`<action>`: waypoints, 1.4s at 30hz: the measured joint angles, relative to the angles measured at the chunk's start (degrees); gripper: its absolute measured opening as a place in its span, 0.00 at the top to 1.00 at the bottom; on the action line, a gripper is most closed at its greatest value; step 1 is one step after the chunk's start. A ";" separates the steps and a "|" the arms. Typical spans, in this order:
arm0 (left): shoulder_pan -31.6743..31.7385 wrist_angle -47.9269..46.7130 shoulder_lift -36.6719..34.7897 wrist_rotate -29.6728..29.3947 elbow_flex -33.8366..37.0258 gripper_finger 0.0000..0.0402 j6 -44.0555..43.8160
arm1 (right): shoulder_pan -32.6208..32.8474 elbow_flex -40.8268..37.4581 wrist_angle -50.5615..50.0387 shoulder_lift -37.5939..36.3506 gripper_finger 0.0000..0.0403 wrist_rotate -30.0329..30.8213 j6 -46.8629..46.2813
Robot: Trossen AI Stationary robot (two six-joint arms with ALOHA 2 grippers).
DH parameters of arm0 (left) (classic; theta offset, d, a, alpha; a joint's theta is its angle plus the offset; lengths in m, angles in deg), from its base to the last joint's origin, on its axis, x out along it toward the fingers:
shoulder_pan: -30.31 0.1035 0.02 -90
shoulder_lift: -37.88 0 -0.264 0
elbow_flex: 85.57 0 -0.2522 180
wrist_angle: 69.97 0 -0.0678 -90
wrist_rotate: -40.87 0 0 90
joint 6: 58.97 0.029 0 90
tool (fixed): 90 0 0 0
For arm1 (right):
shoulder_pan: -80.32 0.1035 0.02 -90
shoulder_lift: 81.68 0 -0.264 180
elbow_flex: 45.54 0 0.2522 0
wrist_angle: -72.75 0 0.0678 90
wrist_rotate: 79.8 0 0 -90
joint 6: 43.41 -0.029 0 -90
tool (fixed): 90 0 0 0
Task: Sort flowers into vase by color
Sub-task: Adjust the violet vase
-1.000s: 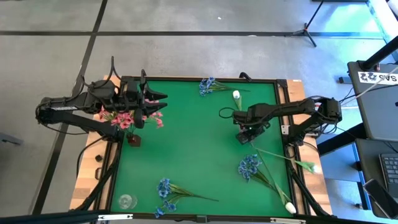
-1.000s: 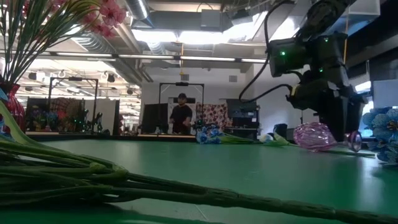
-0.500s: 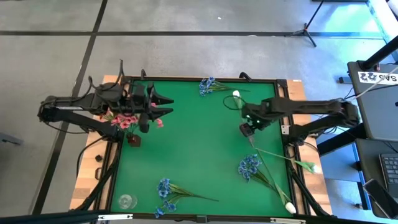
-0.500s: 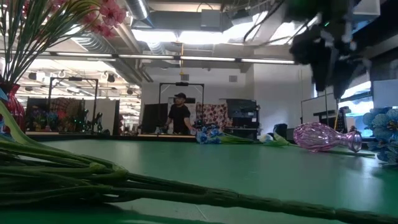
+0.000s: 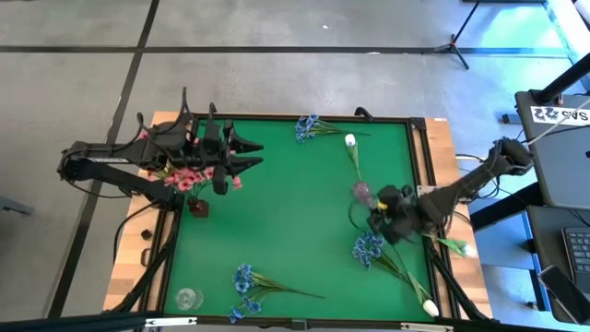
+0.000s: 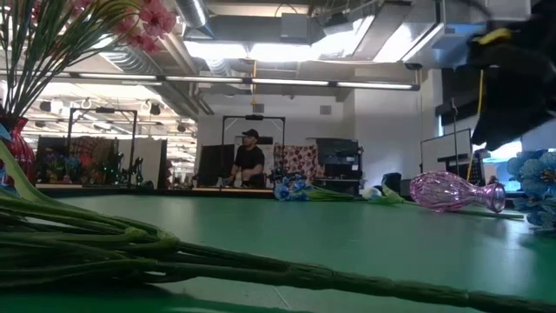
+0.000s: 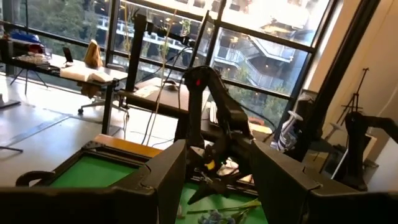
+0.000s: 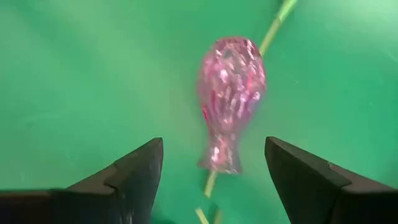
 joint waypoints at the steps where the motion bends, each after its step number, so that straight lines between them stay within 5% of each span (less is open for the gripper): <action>1: -0.08 0.01 -0.01 0.01 0.00 0.57 0.17 | 2.35 -2.06 2.35 0.00 0.30 3.57 -0.31; 4: -0.06 0.00 -0.07 -0.01 0.00 0.57 0.31 | 6.36 -7.94 10.76 0.00 0.30 9.08 -0.45; 11: -0.06 -0.11 -0.07 -1.38 0.00 0.57 -1.54 | 8.41 -17.53 24.96 0.00 0.30 10.53 -3.75; 31: -0.06 -0.20 -0.07 -5.41 0.00 0.57 -4.85 | 6.67 -18.26 15.23 0.84 0.30 7.71 -13.82; 38: -0.06 -0.44 -0.07 -5.41 0.00 0.57 -4.22 | 5.25 -8.81 9.30 -2.66 0.30 -2.55 9.98; 42: -0.06 -0.46 -0.07 -5.42 0.00 0.57 -2.83 | -4.75 -0.41 -0.11 -3.17 0.30 -9.82 25.52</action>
